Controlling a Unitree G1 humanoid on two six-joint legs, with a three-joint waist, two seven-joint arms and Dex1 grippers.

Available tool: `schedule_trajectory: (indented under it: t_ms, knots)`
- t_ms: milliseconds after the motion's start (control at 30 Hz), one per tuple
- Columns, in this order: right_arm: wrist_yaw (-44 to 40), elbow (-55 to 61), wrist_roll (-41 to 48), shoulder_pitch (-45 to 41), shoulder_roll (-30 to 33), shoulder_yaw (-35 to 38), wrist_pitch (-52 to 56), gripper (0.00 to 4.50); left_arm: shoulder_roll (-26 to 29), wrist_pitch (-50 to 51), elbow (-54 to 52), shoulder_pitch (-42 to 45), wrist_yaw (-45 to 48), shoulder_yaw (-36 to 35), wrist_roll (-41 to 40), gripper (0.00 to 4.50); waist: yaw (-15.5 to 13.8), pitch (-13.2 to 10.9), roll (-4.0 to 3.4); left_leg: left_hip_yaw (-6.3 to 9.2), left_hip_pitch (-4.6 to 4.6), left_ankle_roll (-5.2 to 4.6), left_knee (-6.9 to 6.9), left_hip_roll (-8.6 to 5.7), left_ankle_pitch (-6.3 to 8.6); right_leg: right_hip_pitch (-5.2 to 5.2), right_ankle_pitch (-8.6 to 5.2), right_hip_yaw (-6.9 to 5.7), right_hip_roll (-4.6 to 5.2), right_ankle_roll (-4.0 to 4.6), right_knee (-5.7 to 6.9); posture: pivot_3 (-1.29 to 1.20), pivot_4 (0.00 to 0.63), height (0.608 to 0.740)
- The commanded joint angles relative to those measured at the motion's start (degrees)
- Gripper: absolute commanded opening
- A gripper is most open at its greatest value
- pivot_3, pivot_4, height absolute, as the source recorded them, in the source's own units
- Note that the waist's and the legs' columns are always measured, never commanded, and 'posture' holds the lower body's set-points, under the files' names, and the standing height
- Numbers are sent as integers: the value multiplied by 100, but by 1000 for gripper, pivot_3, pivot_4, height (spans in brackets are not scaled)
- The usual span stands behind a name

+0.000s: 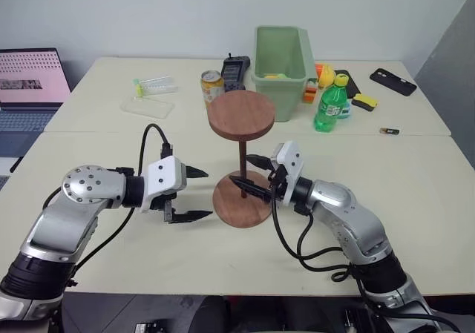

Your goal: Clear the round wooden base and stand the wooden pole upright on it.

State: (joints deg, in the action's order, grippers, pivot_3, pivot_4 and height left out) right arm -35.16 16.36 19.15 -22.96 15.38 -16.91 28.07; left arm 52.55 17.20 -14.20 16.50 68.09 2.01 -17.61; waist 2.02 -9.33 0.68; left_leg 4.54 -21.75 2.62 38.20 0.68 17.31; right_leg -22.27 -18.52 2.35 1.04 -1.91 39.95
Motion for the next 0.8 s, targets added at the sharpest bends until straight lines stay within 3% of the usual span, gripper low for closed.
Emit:
schedule_trajectory:
  t_ms: [33, 333, 633, 800]
  knots:
    - [-203, 330, 71, 35, 118, 2, 42, 4337, 15, 6, -199, 33, -26, -82, -61, 4500, -2, 0, 0, -1, 0, 0, 0, -2, 0, 0, 0, 1, 1, 0, 0, 0, 150, 740]
    - [-769, 772, 68, 274, 1288, 498, 70, 4428, 85, 222, -76, 14, -117, -298, -143, 4500, -19, -1, 1, -1, -2, 0, 2, -9, 0, 2, 0, -2, -1, 0, -3, 0, 150, 740]
    - [-2182, 1367, 966, 1470, 3055, 2502, -216, 4428, 503, 439, 305, -360, -205, -1165, -197, 4500, -29, -10, 3, -2, -6, -2, -1, -8, 1, 4, 0, -2, -1, 0, -11, 0, 150, 740]
    - [-2524, 1235, 1023, 1948, 3591, 3226, -364, 4428, 574, 359, 786, -501, -246, -1418, -133, 4500, -25, -10, 4, -4, 3, -2, 1, -6, 1, 11, 0, 0, 0, 0, -5, 0, 150, 740]
